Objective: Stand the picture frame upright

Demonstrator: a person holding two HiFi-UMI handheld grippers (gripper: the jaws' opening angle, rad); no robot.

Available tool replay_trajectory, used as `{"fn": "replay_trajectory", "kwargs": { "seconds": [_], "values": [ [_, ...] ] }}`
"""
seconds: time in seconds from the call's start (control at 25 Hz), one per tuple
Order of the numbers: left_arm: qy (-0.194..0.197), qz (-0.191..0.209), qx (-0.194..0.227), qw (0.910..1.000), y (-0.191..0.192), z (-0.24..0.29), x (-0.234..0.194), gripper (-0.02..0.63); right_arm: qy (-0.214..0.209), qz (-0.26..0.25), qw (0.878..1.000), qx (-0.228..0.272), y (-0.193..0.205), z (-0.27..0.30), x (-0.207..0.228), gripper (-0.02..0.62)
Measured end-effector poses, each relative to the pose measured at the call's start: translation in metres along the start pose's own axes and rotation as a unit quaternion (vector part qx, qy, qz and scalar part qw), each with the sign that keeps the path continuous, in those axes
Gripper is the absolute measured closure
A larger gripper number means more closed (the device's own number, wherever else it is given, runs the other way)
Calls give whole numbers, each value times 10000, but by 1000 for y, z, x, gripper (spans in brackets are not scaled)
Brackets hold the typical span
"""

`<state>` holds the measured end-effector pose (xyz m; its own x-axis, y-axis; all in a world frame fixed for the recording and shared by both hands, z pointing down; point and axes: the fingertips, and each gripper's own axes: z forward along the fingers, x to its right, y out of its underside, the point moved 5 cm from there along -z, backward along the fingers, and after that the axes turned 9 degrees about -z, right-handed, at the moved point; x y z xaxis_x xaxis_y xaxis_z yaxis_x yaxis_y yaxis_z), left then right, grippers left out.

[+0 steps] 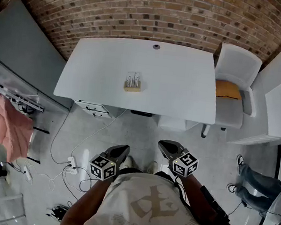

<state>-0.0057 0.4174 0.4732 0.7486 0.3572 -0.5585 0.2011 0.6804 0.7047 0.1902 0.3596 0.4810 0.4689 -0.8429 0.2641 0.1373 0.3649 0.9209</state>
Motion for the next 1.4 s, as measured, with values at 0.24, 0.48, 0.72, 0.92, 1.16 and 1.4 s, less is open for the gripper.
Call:
{"fn": "replay_trajectory", "kwargs": {
  "seconds": [0.24,0.48,0.72,0.92,1.16,1.4],
  "values": [
    [-154,-92,131,9998,9,6,10,603,26,40,10000,-61,7,-15,14,589],
    [-285,-129,185,9993,13,9,15,603,137,395,9991,93,11,-26,26,588],
    [-377,-32,219,9990,7,12,20,603,214,123,9996,-150,14,-28,32,589],
    [-420,48,191,9989,4,15,21,603,123,-16,9994,-318,13,-26,33,589],
    [-403,158,58,9990,0,25,24,603,223,-6,9994,-274,14,-31,42,589],
    [-352,183,-60,9992,-3,28,20,603,513,44,9965,-664,28,-27,44,588]
  ]
}}
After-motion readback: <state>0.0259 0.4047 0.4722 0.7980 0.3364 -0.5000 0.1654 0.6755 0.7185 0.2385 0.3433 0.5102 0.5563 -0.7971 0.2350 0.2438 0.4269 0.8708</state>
